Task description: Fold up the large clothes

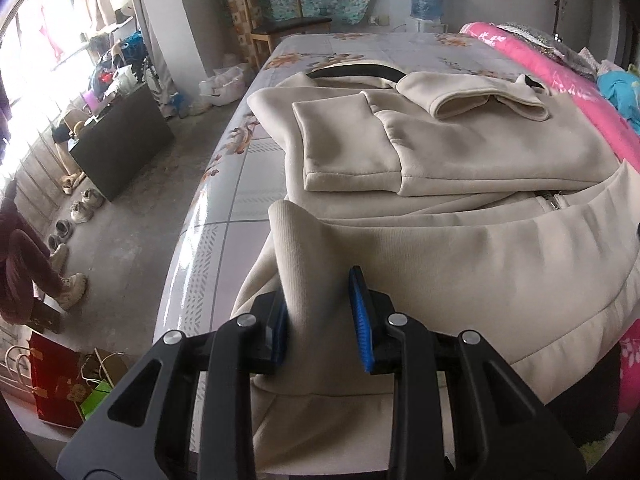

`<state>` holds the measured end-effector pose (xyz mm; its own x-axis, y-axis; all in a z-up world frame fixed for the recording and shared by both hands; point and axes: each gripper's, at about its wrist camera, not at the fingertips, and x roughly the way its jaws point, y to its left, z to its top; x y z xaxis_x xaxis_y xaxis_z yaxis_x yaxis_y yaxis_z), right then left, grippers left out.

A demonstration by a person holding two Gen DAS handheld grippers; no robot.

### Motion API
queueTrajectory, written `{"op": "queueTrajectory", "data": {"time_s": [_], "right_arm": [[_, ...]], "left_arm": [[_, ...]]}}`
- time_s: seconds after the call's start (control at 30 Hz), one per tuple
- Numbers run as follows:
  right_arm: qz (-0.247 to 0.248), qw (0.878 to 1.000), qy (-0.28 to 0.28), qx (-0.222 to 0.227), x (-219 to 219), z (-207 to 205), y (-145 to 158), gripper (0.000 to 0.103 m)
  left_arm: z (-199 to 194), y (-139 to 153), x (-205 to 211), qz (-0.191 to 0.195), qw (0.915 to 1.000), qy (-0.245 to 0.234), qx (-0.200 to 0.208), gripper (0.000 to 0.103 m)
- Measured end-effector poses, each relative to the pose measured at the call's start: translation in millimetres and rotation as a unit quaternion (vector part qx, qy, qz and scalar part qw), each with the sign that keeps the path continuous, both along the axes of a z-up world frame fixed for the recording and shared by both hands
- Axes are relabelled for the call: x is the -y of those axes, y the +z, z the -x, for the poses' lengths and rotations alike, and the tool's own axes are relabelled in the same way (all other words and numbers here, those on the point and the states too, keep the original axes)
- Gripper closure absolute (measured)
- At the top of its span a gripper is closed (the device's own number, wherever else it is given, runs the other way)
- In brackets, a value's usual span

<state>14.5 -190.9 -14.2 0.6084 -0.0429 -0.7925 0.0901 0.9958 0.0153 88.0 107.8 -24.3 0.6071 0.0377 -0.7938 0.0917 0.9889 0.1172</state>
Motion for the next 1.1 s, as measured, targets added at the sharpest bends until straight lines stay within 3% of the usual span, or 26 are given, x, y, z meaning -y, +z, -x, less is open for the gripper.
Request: {"op": "queueTrajectory", "data": {"time_s": [0.3,0.73,0.83,1.1], "right_arm": [[0.015,0.998,-0.061,0.02,47,-4,14,0.044],[0.011,0.996,-0.087,0.0,85,-31,-2,0.065],[-0.009,0.996,-0.083,-0.015,88,-32,-6,0.077],[0.0,1.0,-0.011,0.009,60,-16,10,0.08]], "left_arm": [[-1,0,0,0.0,1.0,0.005,-0.002,0.075],[-1,1,-1,0.002,1.0,0.008,-0.003,0.075],[-1,1,-1,0.003,1.0,0.008,-0.004,0.075],[0,1,-1,0.002,1.0,0.008,-0.003,0.075]]}}
